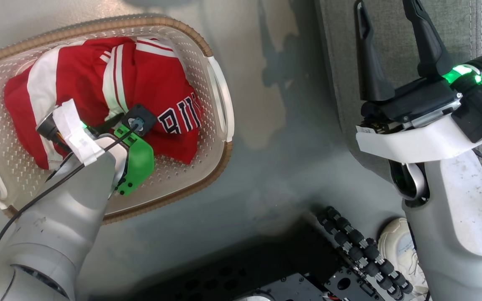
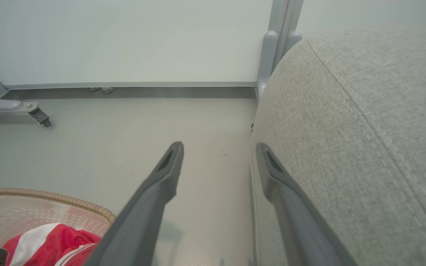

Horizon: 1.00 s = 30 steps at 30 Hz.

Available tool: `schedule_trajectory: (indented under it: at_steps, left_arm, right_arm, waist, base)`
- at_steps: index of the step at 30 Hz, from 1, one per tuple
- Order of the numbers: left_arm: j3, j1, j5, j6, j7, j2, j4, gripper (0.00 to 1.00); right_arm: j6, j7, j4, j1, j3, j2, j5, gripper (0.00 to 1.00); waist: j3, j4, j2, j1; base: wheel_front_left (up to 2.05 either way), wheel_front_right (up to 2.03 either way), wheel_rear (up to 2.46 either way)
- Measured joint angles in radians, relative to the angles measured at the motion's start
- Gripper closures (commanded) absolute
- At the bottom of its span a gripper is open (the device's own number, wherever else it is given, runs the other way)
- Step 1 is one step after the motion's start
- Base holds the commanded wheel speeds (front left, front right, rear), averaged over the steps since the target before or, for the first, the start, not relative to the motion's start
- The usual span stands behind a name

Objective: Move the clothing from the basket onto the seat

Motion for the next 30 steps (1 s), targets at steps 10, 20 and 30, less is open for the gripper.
schedule_trajectory:
  at_steps: [10,20,30]
  left_arm:
    - [-0.015,-0.008,-0.012,0.001,-0.063,-0.030,0.004,1.00]
    - [-0.025,0.030,-0.091,0.001,-0.178,-0.088,-0.023,1.00]
    - [-0.062,0.102,-0.190,0.001,-0.217,-0.105,-0.117,1.00]
  right_arm:
    - [0.000,0.000,-0.001,-0.001,0.001,0.000,-0.008,0.00]
    - [0.000,0.000,0.033,0.007,-0.005,0.000,-0.035,0.00]
    - [0.000,0.000,0.083,0.068,-0.016,0.001,-0.058,0.00]
  waist:
    - [-0.035,0.012,0.0000,-0.0001]
    - [-0.132,0.043,0.0000,-0.0001]
    - [-0.273,0.090,0.0000,-0.0001]
  base:
    - [0.00,0.00,0.00]
    - [0.00,0.00,0.00]
    - [0.00,0.00,0.00]
